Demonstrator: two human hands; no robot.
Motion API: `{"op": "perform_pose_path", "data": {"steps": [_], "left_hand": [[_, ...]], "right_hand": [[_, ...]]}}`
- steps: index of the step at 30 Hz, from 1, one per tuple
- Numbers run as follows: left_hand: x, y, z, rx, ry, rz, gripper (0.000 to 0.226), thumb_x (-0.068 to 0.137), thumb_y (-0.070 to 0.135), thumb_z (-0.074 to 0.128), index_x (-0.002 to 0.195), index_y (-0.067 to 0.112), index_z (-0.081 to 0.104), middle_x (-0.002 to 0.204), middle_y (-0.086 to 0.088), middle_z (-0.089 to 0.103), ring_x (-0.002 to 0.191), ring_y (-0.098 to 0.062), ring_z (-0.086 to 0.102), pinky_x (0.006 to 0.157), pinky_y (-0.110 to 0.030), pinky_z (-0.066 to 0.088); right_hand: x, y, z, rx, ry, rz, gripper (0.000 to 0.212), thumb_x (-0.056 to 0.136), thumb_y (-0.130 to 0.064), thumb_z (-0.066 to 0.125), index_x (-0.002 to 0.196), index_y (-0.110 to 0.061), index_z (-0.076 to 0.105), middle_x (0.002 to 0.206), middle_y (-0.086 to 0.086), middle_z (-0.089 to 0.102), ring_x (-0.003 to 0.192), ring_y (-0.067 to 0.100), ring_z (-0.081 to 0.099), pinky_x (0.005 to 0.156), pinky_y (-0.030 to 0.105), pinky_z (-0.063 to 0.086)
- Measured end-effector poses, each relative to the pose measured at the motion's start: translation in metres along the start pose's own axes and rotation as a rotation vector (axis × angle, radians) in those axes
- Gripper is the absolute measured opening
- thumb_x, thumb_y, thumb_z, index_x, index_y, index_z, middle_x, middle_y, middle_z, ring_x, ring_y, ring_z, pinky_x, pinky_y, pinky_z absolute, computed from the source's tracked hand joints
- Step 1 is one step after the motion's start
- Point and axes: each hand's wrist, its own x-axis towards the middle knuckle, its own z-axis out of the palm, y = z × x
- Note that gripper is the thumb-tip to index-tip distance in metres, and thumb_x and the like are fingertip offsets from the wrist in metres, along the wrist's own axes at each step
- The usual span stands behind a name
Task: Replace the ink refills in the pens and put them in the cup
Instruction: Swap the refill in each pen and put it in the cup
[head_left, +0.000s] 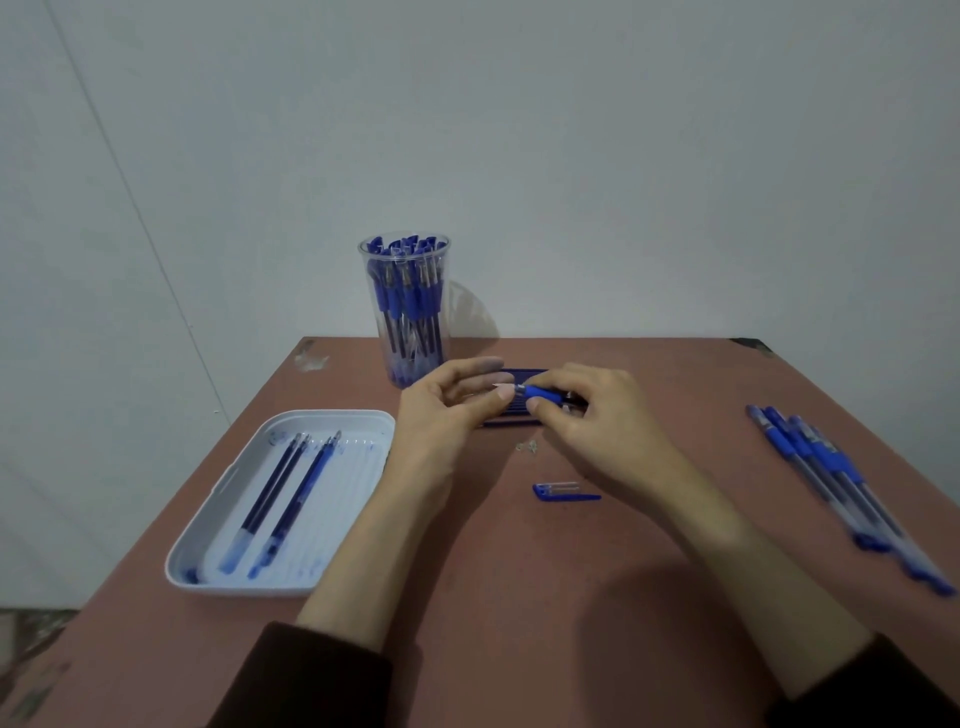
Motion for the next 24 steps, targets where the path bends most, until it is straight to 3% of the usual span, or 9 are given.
{"op": "perform_pose_path", "data": {"steps": [3, 6, 8, 13, 15, 17, 20, 24], "left_hand": [[0.000, 0.004, 0.001, -0.105, -0.013, 0.001, 0.033, 0.080, -0.004, 0.067, 0.105, 0.017, 0.063, 0.091, 0.000, 0.075, 0.086, -0.011, 0.070, 0.077, -0.019, 0.054], [-0.002, 0.005, 0.004, -0.169, -0.008, 0.031, 0.037, 0.080, -0.001, 0.069, 0.110, 0.020, 0.059, 0.098, -0.003, 0.074, 0.092, -0.013, 0.070, 0.082, -0.021, 0.055], [-0.002, 0.004, 0.004, -0.173, 0.015, 0.042, 0.037, 0.080, 0.000, 0.069, 0.110, 0.020, 0.059, 0.101, -0.004, 0.073, 0.093, -0.013, 0.070, 0.083, -0.022, 0.055], [0.002, 0.000, 0.002, -0.087, 0.059, -0.001, 0.019, 0.081, 0.009, 0.071, 0.099, 0.013, 0.070, 0.096, -0.006, 0.074, 0.094, -0.018, 0.069, 0.084, -0.027, 0.054], [0.000, 0.000, 0.004, -0.088, 0.021, -0.032, 0.011, 0.084, 0.013, 0.068, 0.095, 0.010, 0.072, 0.094, -0.010, 0.074, 0.087, -0.017, 0.070, 0.073, -0.019, 0.054], [-0.002, 0.001, 0.006, -0.105, -0.022, -0.044, 0.012, 0.085, 0.015, 0.067, 0.094, 0.008, 0.072, 0.091, -0.012, 0.074, 0.081, -0.015, 0.070, 0.062, -0.013, 0.051], [-0.004, 0.003, 0.007, -0.145, -0.052, -0.054, 0.014, 0.086, 0.014, 0.065, 0.095, 0.004, 0.070, 0.084, -0.011, 0.073, 0.074, -0.014, 0.070, 0.058, -0.012, 0.051], [-0.002, 0.002, 0.005, -0.144, -0.018, -0.048, 0.016, 0.080, 0.017, 0.070, 0.092, 0.007, 0.070, 0.083, -0.010, 0.073, 0.078, -0.020, 0.071, 0.066, -0.022, 0.055]], "right_hand": [[-0.001, -0.006, 0.000, 0.126, -0.028, 0.032, 0.015, 0.088, -0.019, 0.061, 0.094, -0.023, 0.075, 0.070, -0.011, 0.067, 0.061, 0.003, 0.054, 0.057, 0.014, 0.037], [-0.002, -0.009, 0.002, 0.215, -0.056, 0.052, 0.016, 0.090, -0.019, 0.061, 0.097, -0.023, 0.075, 0.068, -0.005, 0.068, 0.059, 0.006, 0.054, 0.058, 0.021, 0.041], [-0.003, -0.011, 0.002, 0.304, -0.051, 0.065, 0.016, 0.091, -0.018, 0.061, 0.097, -0.021, 0.075, 0.064, -0.011, 0.066, 0.059, 0.003, 0.053, 0.059, 0.021, 0.043], [0.001, -0.014, -0.004, 0.391, -0.018, 0.063, 0.021, 0.092, -0.012, 0.058, 0.087, -0.028, 0.071, 0.056, -0.025, 0.060, 0.058, -0.003, 0.055, 0.062, 0.011, 0.039], [0.001, -0.014, -0.002, 0.374, -0.023, 0.078, 0.017, 0.092, -0.012, 0.059, 0.090, -0.021, 0.073, 0.056, -0.026, 0.060, 0.058, -0.004, 0.056, 0.061, 0.010, 0.039], [-0.001, -0.014, -0.001, 0.351, -0.021, 0.093, 0.015, 0.091, -0.014, 0.060, 0.092, -0.019, 0.074, 0.055, -0.022, 0.059, 0.056, -0.001, 0.054, 0.059, 0.014, 0.040], [-0.002, -0.015, 0.000, 0.422, -0.030, 0.122, 0.009, 0.090, -0.018, 0.062, 0.089, -0.024, 0.069, 0.055, -0.009, 0.059, 0.054, 0.008, 0.052, 0.058, 0.034, 0.048], [-0.001, -0.020, -0.004, 0.546, -0.058, 0.166, 0.008, 0.093, -0.015, 0.058, 0.086, -0.014, 0.061, 0.058, 0.003, 0.061, 0.043, 0.003, 0.045, 0.047, 0.022, 0.040]]}}
